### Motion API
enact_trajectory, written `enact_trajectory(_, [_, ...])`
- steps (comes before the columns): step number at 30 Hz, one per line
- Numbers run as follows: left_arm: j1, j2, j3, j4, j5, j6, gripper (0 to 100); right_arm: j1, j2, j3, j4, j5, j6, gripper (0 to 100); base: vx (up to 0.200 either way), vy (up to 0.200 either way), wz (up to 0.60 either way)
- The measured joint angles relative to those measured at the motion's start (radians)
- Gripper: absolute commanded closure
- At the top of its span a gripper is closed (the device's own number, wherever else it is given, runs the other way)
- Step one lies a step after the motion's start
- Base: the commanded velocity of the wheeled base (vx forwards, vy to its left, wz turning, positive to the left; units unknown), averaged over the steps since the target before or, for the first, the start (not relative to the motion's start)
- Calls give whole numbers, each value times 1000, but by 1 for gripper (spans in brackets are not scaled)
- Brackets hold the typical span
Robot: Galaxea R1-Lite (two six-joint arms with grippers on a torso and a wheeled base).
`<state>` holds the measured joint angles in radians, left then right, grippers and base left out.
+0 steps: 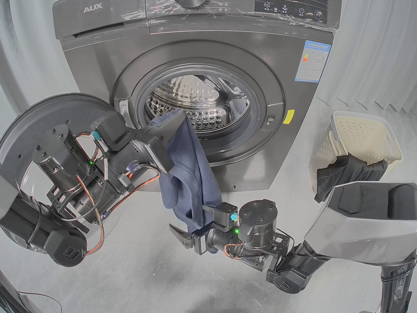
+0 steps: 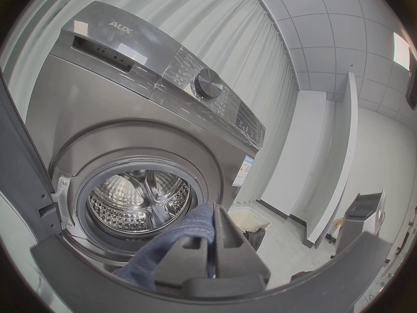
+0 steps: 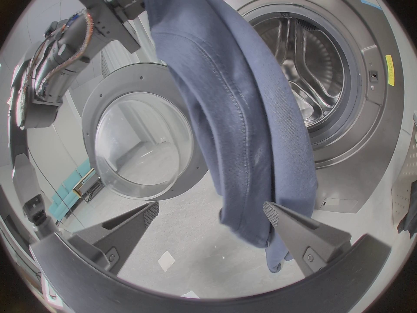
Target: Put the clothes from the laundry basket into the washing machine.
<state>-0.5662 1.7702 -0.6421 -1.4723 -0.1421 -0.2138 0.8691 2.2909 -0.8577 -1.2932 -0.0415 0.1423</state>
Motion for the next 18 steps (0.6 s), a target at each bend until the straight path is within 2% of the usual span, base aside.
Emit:
enact_trajectory(8, [0,0,2,-5,0,0,100,-37,70,-94,-4,-3,-18,0,0,0,0])
enact_trajectory(17, [0,-4,4,-6,0,-1,100,-80,120,-144,-4,-6,-28,0,0,0,0])
enact_trajectory(18, [0,-4,5,-6,-1,-1,100,-83,122,-146,-4,-7,-28,100,0,0,0])
